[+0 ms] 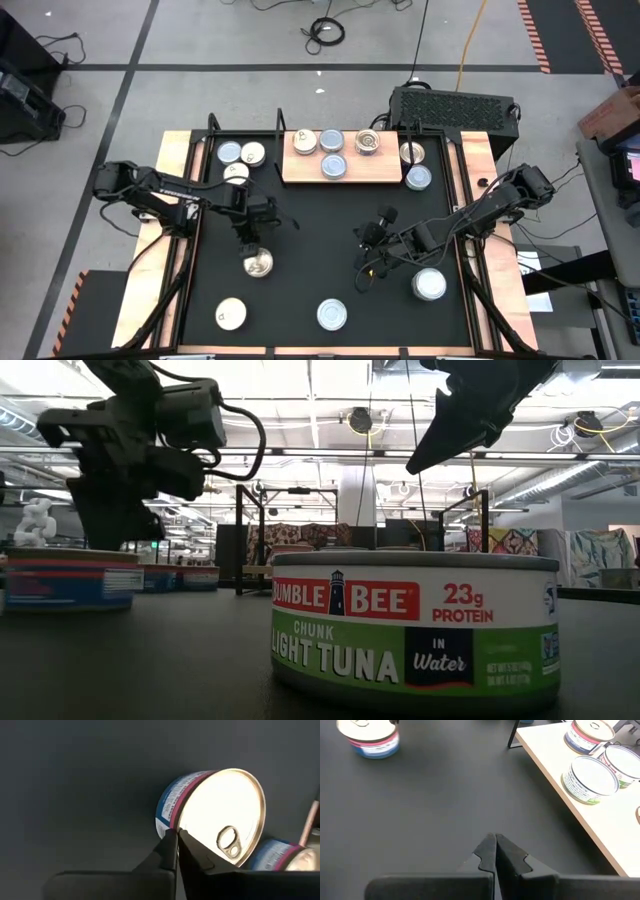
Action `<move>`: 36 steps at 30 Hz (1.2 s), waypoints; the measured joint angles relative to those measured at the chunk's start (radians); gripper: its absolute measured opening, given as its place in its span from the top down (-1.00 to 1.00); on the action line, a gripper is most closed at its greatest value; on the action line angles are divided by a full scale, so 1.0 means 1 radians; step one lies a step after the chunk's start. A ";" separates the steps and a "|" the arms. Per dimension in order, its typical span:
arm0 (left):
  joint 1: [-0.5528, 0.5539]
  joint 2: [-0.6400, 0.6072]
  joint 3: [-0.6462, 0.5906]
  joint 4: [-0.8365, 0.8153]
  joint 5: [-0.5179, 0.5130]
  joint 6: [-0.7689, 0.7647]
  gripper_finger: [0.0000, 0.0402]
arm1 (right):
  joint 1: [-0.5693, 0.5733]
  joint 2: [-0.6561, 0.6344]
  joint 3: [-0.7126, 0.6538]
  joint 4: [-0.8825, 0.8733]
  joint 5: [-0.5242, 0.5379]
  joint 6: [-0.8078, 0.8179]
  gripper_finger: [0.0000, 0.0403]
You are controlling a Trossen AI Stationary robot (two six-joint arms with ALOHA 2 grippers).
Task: Stack canned seafood by type on shelf
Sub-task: Stack the bottom left blue tuna can on top of the blue tuna can on the shelf
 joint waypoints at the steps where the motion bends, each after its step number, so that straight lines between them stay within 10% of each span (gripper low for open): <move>1: 0.000 0.001 -0.001 0.004 0.013 -0.003 0.97 | 0.000 0.000 0.000 0.000 0.000 0.000 1.00; 14: 0.000 0.000 0.143 0.103 0.083 -0.110 1.00 | 0.000 0.000 0.000 -0.001 0.000 0.000 1.00; 24: 0.017 0.000 0.178 0.464 -0.077 -0.496 1.00 | 0.000 0.000 0.000 -0.016 0.000 0.000 1.00; 36: 0.268 0.000 0.326 0.456 -0.167 -0.509 1.00 | 0.000 0.000 0.000 -0.017 -0.024 0.000 1.00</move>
